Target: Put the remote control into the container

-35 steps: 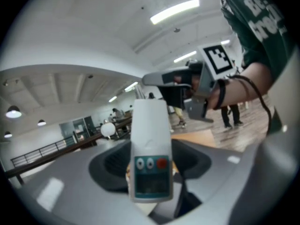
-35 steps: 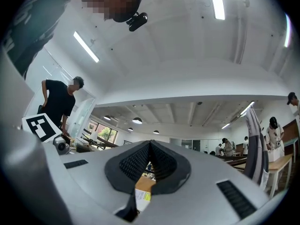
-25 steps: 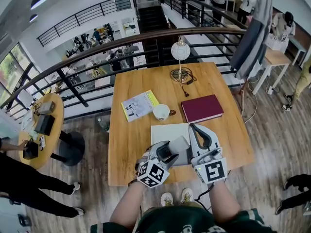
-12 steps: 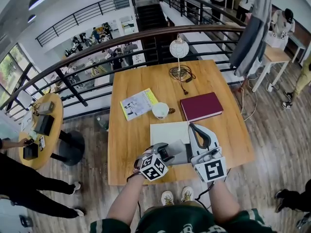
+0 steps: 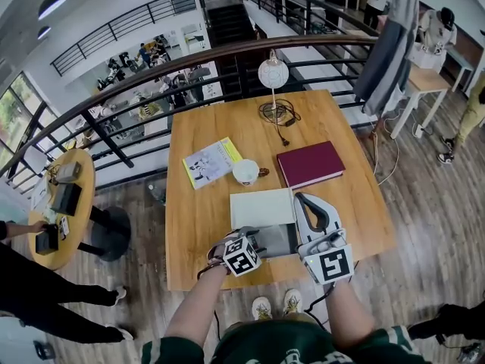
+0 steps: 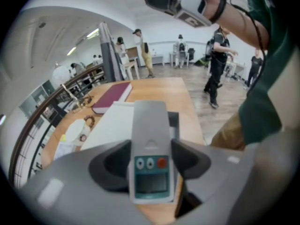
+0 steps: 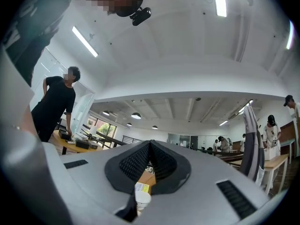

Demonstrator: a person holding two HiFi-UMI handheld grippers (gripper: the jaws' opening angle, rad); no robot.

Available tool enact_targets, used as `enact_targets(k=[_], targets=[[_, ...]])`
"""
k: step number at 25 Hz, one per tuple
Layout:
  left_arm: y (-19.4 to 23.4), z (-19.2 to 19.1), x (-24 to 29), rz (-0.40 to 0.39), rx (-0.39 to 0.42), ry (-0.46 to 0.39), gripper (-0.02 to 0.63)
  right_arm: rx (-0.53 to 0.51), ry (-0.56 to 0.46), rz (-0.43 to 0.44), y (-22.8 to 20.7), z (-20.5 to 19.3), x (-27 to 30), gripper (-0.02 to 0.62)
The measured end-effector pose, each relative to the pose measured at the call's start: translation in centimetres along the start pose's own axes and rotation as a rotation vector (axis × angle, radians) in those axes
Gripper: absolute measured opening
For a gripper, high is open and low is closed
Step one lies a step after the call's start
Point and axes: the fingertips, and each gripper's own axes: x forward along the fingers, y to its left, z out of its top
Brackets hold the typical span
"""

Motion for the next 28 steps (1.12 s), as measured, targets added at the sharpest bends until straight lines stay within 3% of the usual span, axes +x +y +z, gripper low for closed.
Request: enact_targets(k=[11, 28], targets=[[-0.4, -1.6, 3.3, -0.106, 0.025, 0.135, 0.267, 0.005, 0.008, -0.012, -1.0, -0.9, -0.2, 0.014], [-1.6, -3.6, 7.7, -0.176, 0.046, 0.288, 0.267, 0.005, 0.043, -0.047, -3.4, -2.2, -0.9, 0.014]])
